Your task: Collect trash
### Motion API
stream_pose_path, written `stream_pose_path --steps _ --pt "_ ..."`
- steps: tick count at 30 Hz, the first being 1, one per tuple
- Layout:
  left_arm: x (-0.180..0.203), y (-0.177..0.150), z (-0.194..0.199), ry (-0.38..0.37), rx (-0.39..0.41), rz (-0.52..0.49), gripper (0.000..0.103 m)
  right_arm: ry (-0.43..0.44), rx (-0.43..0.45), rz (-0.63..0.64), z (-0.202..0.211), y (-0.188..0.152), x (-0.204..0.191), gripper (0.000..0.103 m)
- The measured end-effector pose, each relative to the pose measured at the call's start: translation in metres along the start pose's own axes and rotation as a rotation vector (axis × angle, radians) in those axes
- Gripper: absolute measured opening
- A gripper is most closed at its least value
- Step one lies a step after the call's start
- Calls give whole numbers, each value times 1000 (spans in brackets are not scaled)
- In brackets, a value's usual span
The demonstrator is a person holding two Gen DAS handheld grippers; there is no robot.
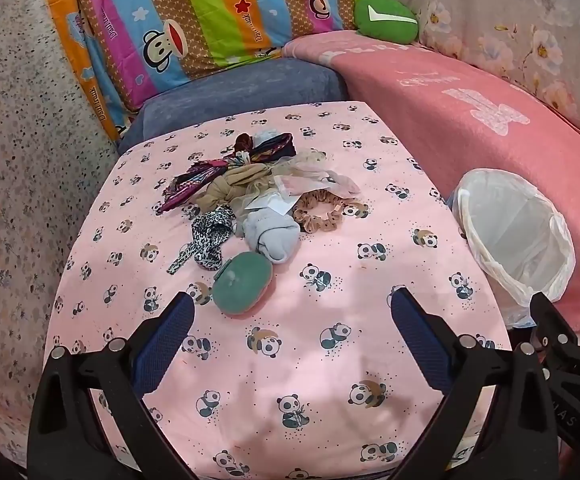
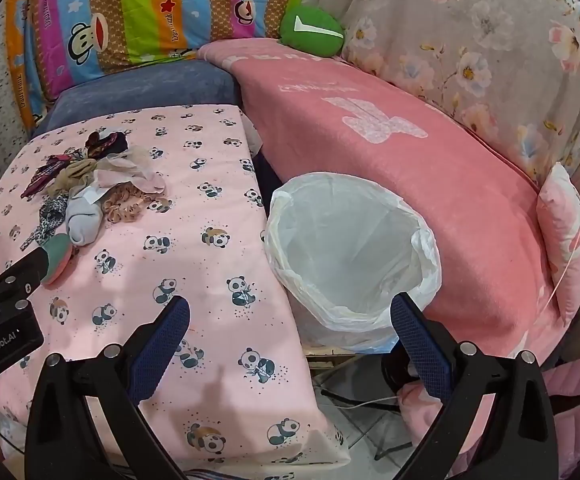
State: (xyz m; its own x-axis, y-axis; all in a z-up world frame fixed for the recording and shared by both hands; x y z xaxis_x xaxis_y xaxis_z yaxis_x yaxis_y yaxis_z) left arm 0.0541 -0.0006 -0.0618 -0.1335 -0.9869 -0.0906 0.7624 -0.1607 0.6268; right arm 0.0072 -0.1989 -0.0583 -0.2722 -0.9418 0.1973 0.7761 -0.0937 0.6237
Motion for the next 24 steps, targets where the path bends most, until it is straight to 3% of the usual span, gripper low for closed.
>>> stream_pose_path --steps 24 --pt "-3 3 5 -2 7 15 94 -16 1 13 1 2 -6 96"
Point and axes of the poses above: each gripper's, at about its wrist camera, not at the fingertips, and z roughly against the way its jaws point, x to its right, y to its top, the point moved 9 cm from there along -z, roughly the way its jaws point, and after that the axes turned 1 degree about -x, right-handed, at the moved point
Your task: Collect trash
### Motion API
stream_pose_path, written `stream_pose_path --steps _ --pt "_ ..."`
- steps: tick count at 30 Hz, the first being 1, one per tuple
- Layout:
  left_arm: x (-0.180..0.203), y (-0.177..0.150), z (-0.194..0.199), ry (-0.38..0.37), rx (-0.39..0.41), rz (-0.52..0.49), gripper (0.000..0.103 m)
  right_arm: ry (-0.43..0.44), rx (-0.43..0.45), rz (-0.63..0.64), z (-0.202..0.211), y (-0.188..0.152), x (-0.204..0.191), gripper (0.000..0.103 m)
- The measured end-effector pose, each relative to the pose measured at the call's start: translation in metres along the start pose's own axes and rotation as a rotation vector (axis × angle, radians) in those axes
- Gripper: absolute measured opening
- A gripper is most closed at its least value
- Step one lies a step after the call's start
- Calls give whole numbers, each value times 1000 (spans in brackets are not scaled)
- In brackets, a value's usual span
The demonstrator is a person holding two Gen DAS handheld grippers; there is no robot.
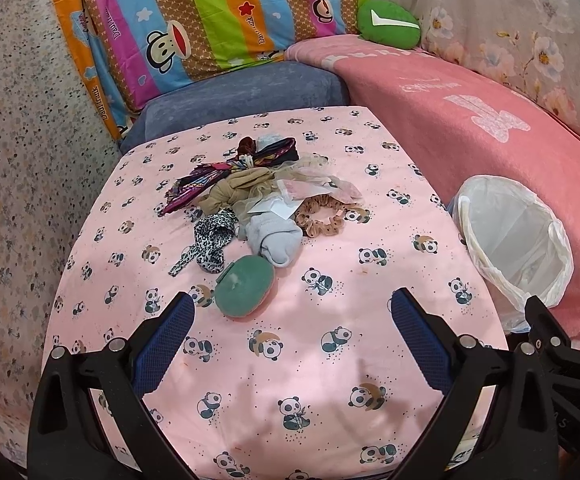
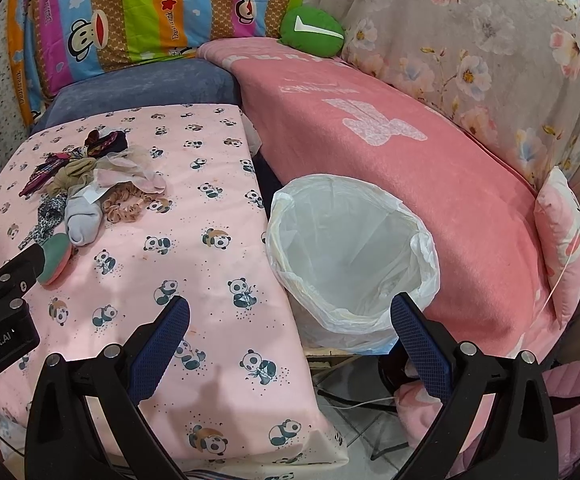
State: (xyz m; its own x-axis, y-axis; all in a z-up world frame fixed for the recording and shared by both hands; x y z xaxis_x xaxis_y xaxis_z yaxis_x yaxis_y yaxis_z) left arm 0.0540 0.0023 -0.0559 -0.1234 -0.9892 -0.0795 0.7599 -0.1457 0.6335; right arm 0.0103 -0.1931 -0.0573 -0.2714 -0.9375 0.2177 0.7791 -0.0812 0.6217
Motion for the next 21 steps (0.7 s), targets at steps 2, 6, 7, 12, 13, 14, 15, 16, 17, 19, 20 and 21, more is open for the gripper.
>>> stream_pose_path --steps 2,6,7,12,13,14,15,16,17,19,20,21 --pt "0 0 0 0 -1 4 94 1 0 0 0 0 0 96" --pt "-1 0 0 1 -1 6 94 1 2 0 0 0 0 96" --pt "-1 0 0 1 -1 6 94 1 2 0 0 0 0 96" --pt "-2 -1 -1 -1 -4 7 94 -3 2 0 0 0 1 96" --pt "-2 -1 -1 -1 -4 8 94 -4 2 0 0 0 1 96" --pt "-2 -1 -1 -1 -3 8 94 -5 2 1 -1 0 1 96" --pt "-2 -1 -1 -2 -4 8 94 -7 2 2 -1 0 1 96" --pt "-2 -1 -1 -1 -3 7 94 -8 2 1 -2 0 2 96" --pt "-2 -1 -1 -1 -3 7 94 -9 2 0 -2 0 1 96" --pt "-2 -1 -1 -1 -4 8 94 -9 3 0 -2 0 2 96" --pt "-2 -1 -1 -1 -4 8 94 -11 3 0 -2 -1 2 96" --pt "-2 -1 -1 -2 -5 8 94 -11 3 -1 -3 -1 3 96"
Point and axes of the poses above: each gripper's, at about its wrist camera, not at the fingertips, and z roughly against the way its jaws point, x to its right, y to its top, the point moved 9 cm from there along -z, roughly the way its jaws point, and after that the axes turned 1 degree about -x, right-handed, at the moved point
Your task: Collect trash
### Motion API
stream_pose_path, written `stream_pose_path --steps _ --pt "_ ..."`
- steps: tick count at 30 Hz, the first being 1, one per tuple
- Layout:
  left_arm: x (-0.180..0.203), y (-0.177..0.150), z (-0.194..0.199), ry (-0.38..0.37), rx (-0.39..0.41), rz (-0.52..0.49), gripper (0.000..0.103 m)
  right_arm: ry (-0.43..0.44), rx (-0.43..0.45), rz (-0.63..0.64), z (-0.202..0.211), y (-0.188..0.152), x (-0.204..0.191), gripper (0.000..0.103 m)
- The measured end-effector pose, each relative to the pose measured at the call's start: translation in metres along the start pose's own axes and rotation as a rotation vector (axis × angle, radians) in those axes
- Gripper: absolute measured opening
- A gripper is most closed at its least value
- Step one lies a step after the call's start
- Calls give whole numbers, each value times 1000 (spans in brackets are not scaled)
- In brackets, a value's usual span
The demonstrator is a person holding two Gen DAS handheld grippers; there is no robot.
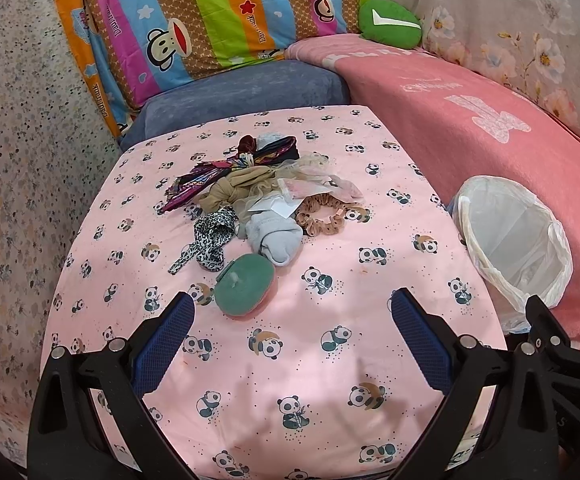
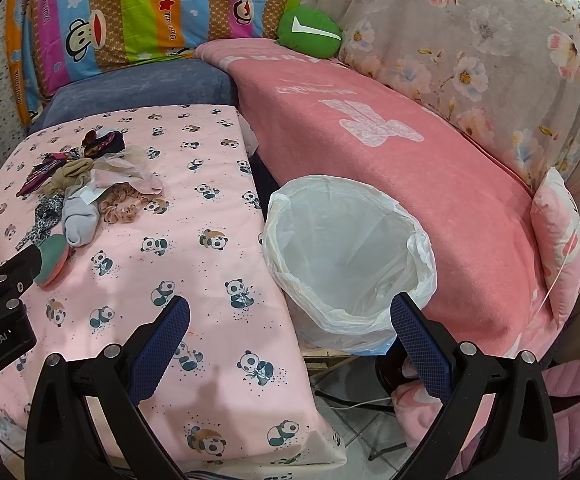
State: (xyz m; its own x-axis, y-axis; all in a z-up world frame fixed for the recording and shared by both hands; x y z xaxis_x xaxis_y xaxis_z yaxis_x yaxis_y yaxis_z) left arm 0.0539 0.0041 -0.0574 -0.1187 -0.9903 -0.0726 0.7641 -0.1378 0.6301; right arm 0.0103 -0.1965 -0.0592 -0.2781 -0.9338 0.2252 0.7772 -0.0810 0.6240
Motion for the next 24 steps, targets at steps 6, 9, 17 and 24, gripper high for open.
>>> stream_pose_path --steps 6,9,17,24 --pt "1 -1 0 -3 -3 2 94 -7 0 0 1 0 0 96" --pt "1 -1 -1 -3 -2 1 94 -8 -1 0 1 0 1 96" --pt "3 -2 -1 -3 1 -2 94 -9 -1 -1 1 0 1 96" --pt "5 -1 0 -5 2 -9 94 -15 -3 -7 -1 -1 4 96"
Point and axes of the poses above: each gripper's, at about its wrist camera, not at the fingertips, and z roughly against the way its jaws point, x to its right, y to its top, the point moved 9 cm from there along -z, roughly the way its jaws point, and after that the axes turned 1 degree about -x, right-handed, at the moved point
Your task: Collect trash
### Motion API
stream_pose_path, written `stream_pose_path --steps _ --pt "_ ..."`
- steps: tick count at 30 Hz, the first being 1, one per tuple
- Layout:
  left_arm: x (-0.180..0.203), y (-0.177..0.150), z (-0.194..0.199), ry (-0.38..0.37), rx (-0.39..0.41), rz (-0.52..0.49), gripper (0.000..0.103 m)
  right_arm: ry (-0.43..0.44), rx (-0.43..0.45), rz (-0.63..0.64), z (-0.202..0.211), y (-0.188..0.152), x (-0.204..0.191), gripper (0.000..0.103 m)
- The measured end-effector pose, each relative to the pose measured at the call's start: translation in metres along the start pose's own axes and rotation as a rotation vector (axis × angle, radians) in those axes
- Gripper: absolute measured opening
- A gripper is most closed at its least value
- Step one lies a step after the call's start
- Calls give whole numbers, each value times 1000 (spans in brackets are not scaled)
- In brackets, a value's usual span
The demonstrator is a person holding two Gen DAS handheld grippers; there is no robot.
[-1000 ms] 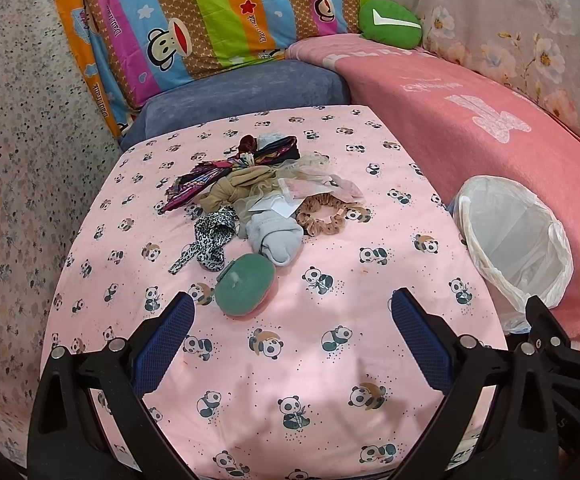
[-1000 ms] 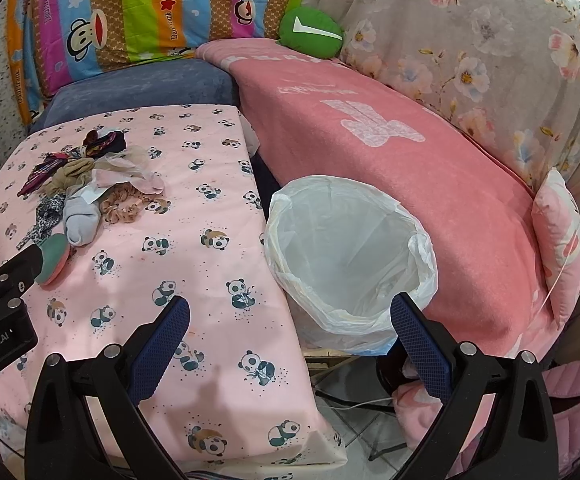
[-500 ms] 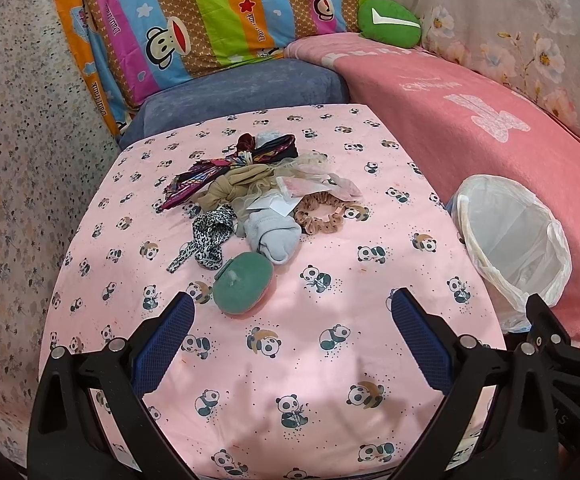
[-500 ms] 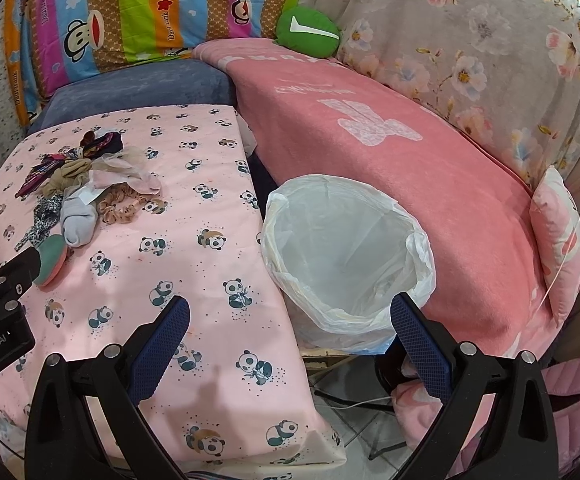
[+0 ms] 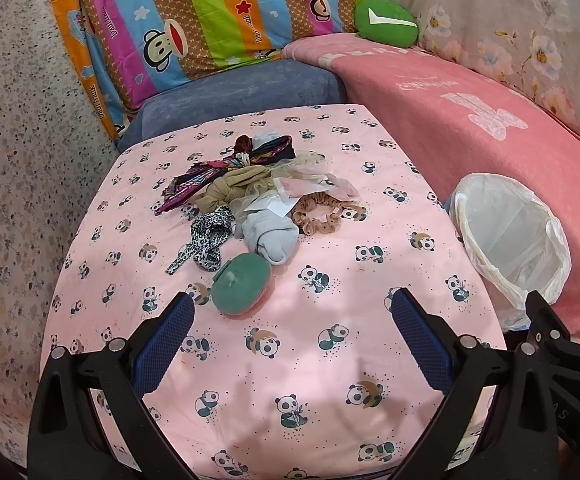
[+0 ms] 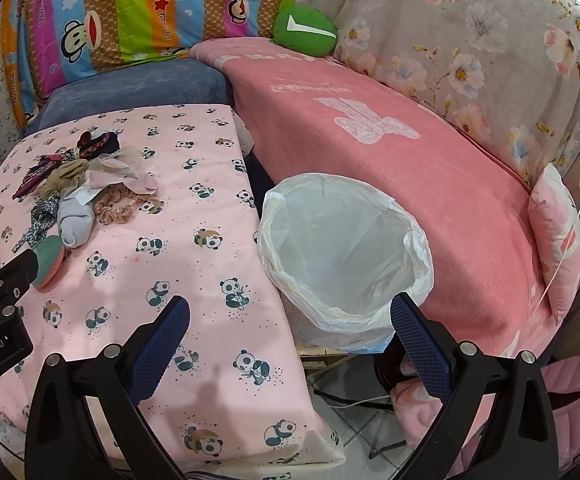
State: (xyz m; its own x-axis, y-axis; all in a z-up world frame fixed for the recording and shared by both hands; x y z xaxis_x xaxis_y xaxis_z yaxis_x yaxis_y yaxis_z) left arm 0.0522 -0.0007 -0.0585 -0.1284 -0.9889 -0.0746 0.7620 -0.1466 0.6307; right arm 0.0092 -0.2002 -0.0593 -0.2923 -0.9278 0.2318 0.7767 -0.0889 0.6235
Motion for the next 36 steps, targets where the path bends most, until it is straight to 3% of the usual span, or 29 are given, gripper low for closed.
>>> stream_pose_path --steps 18,36 --pt "2 3 3 -11 13 -14 95 -16 -1 -21 1 0 4 96" --pt "-7 -3 -7 -42 14 -8 95 -29 74 -90 10 8 3 96"
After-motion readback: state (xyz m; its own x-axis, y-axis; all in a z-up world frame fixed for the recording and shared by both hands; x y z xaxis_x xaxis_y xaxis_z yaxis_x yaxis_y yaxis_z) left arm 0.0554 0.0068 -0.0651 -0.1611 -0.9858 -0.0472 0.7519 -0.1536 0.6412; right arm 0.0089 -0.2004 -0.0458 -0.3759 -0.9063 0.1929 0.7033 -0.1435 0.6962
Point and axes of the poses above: each gripper's, at about its wrist camera, not at the fingertips, and z roughly against the way its jaws point, x to its right, y to its top, the point moved 9 cm from there along -z, roughly the way its jaws point, and after that the axes turned 1 degree about -x, right-handed, at the moved point
